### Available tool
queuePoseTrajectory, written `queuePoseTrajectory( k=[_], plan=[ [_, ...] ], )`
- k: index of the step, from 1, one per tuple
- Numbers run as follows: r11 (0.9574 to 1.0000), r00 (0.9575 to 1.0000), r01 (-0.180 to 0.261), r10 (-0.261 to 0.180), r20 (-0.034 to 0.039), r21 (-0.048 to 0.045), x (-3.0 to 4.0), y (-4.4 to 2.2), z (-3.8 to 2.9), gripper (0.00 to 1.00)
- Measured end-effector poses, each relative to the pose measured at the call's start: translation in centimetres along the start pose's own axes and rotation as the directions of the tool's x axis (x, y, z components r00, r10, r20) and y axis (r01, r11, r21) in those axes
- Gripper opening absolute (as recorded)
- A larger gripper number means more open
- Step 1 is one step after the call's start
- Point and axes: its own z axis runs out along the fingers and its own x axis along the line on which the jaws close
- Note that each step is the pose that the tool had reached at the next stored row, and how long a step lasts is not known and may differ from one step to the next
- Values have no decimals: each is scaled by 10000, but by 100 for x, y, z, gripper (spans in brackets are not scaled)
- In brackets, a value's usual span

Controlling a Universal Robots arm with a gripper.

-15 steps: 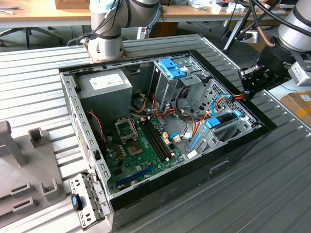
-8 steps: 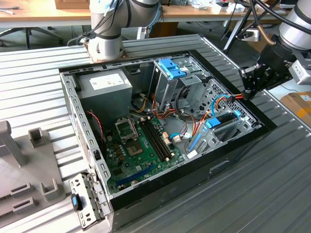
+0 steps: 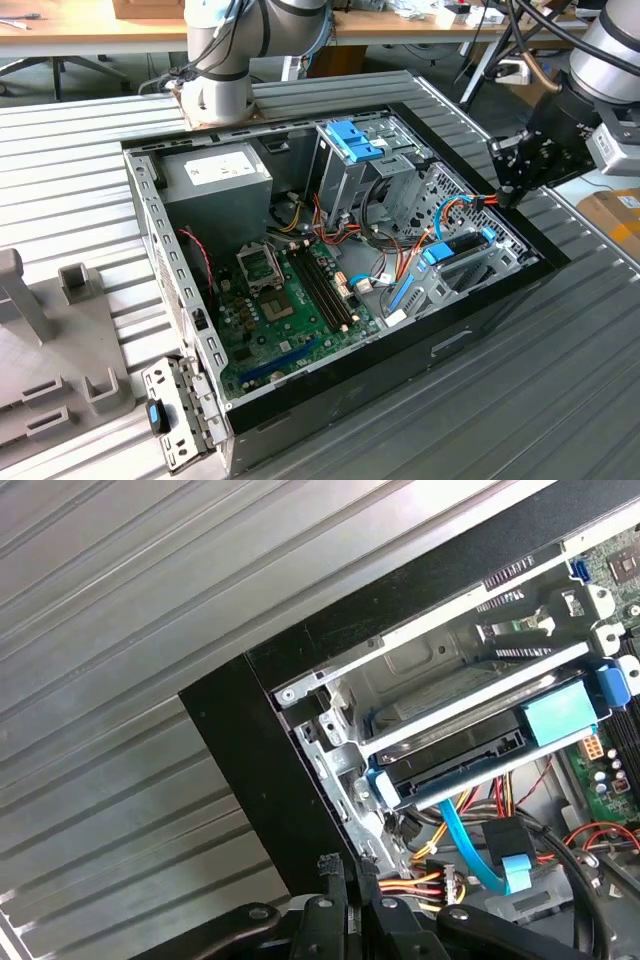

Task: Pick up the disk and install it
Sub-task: 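Insert the first disk wire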

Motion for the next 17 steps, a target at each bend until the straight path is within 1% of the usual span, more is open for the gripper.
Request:
queuePoseTrajectory(
  k=[2, 5, 9, 11, 14, 16, 17],
  plan=[
    [10000, 10000, -78, 78, -14, -6, -10, 3, -9, 16],
    [9993, 9993, -373, 373, -55, -25, -15, 5, -13, 16],
    [9964, 9963, -848, 847, -117, -48, -15, 6, -13, 16],
    [9937, 9937, -1114, 1113, -158, -66, -15, 5, -13, 16],
    [9886, 9884, -1502, 1499, -222, -99, -15, 6, -13, 16],
    [9819, 9816, -1890, 1886, -290, -131, -15, 5, -13, 16],
    [9797, 9794, -2002, 1997, -309, -139, -15, 6, -13, 16]
  ],
)
